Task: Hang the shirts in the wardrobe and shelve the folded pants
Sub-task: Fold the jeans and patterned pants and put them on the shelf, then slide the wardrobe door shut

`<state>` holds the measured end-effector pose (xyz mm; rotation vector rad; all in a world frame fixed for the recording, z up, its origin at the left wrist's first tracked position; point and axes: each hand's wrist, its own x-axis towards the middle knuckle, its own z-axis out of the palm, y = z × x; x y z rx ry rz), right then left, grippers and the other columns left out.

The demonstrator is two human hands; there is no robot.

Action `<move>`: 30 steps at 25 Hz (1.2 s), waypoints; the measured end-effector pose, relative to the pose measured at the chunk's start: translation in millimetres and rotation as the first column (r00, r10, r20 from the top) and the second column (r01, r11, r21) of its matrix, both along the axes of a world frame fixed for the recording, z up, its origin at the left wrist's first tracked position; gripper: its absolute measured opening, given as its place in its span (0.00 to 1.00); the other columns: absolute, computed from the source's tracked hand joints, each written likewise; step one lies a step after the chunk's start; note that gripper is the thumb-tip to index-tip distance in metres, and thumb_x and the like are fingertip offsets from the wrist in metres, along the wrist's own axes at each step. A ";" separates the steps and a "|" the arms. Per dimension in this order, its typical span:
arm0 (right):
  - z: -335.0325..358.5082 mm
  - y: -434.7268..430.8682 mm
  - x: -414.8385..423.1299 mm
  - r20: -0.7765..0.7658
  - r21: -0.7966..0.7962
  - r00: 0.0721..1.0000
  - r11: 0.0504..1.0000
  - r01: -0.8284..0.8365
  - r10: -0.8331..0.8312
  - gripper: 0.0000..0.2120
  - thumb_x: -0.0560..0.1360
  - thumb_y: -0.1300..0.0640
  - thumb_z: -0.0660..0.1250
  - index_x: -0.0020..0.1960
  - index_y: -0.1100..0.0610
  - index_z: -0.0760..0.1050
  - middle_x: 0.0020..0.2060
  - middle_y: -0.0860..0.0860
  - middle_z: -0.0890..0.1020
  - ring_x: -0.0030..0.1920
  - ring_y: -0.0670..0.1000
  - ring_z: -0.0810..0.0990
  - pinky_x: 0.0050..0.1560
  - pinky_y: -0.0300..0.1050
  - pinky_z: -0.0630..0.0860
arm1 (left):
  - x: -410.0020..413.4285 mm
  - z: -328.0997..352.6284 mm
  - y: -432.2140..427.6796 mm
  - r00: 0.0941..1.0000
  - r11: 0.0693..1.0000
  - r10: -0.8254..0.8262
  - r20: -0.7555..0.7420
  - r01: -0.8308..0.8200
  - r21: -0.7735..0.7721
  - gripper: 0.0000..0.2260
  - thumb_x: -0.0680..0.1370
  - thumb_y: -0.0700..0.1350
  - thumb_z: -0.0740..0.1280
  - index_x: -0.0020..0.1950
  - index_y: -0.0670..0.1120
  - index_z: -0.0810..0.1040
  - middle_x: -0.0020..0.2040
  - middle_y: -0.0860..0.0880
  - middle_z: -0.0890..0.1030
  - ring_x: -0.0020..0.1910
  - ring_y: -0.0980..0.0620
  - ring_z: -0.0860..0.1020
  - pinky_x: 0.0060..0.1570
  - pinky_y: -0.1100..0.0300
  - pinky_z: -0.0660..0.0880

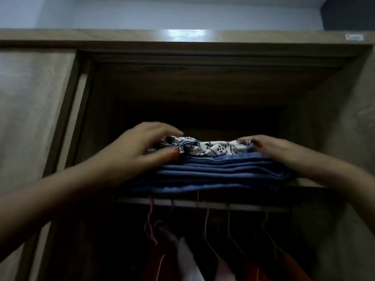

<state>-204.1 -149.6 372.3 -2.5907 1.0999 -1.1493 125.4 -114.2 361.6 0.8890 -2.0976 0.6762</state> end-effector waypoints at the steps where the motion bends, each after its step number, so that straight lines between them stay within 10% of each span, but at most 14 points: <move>1: -6.5 5.6 0.9 -0.130 -0.064 0.992 0.998 -0.010 0.002 0.34 0.60 0.26 0.65 0.64 0.32 0.68 0.61 0.34 0.74 0.61 0.36 0.74 0.61 0.37 0.72 | -2.0 -12.9 3.5 0.978 0.989 0.123 0.170 -0.107 -0.099 0.30 0.73 0.71 0.52 0.72 0.59 0.64 0.71 0.61 0.67 0.70 0.63 0.64 0.70 0.58 0.63; 4: -15.3 1.5 5.8 -0.327 -0.372 0.928 0.927 0.045 -0.176 0.34 0.64 0.33 0.67 0.68 0.34 0.62 0.64 0.33 0.69 0.63 0.34 0.70 0.63 0.33 0.70 | 6.1 -32.0 -16.6 0.854 0.877 0.401 0.331 -0.253 -0.408 0.28 0.77 0.64 0.50 0.75 0.55 0.57 0.72 0.54 0.68 0.69 0.53 0.69 0.68 0.48 0.68; 9: 2.4 -19.1 41.7 -0.266 -0.377 0.940 0.921 0.102 -0.213 0.15 0.76 0.48 0.63 0.62 0.38 0.70 0.58 0.41 0.77 0.57 0.39 0.75 0.61 0.46 0.74 | 19.1 -5.3 -37.1 0.856 0.885 0.448 0.259 -0.382 -0.268 0.23 0.79 0.56 0.48 0.75 0.59 0.56 0.73 0.53 0.68 0.70 0.52 0.69 0.68 0.50 0.67; 13: 12.4 -45.8 86.9 -0.312 -0.271 0.902 0.938 0.215 -0.297 0.16 0.78 0.49 0.61 0.65 0.45 0.69 0.59 0.48 0.77 0.57 0.46 0.75 0.62 0.51 0.74 | 27.9 15.4 -61.1 0.749 0.794 0.569 0.339 -0.608 0.010 0.24 0.80 0.48 0.58 0.75 0.59 0.57 0.75 0.52 0.64 0.70 0.51 0.68 0.67 0.53 0.69; 19: 0.1 -46.3 101.8 -0.411 -0.086 0.841 0.933 0.348 -0.352 0.29 0.79 0.38 0.48 0.77 0.46 0.50 0.77 0.49 0.54 0.76 0.51 0.53 0.76 0.54 0.52 | 43.9 8.2 -57.3 0.943 0.774 0.328 0.058 -0.304 0.556 0.20 0.82 0.55 0.52 0.74 0.55 0.63 0.73 0.50 0.68 0.70 0.51 0.67 0.71 0.52 0.63; 27: -31.8 -25.2 108.2 -0.326 -0.328 0.778 0.836 0.439 -0.537 0.27 0.80 0.40 0.45 0.77 0.48 0.50 0.77 0.47 0.53 0.77 0.47 0.52 0.77 0.56 0.43 | 46.8 -29.7 -31.3 0.908 0.855 0.418 0.034 -0.406 0.321 0.21 0.82 0.57 0.49 0.74 0.57 0.62 0.74 0.51 0.67 0.72 0.50 0.66 0.71 0.51 0.63; 30: -87.1 -1.1 133.2 -0.257 -0.506 0.890 0.837 0.208 -0.377 0.27 0.79 0.43 0.52 0.76 0.52 0.57 0.76 0.49 0.57 0.76 0.48 0.54 0.77 0.51 0.45 | 71.3 -81.9 4.3 0.929 0.928 0.371 -0.015 -0.369 0.057 0.20 0.81 0.53 0.52 0.73 0.51 0.67 0.73 0.49 0.69 0.72 0.50 0.67 0.71 0.57 0.62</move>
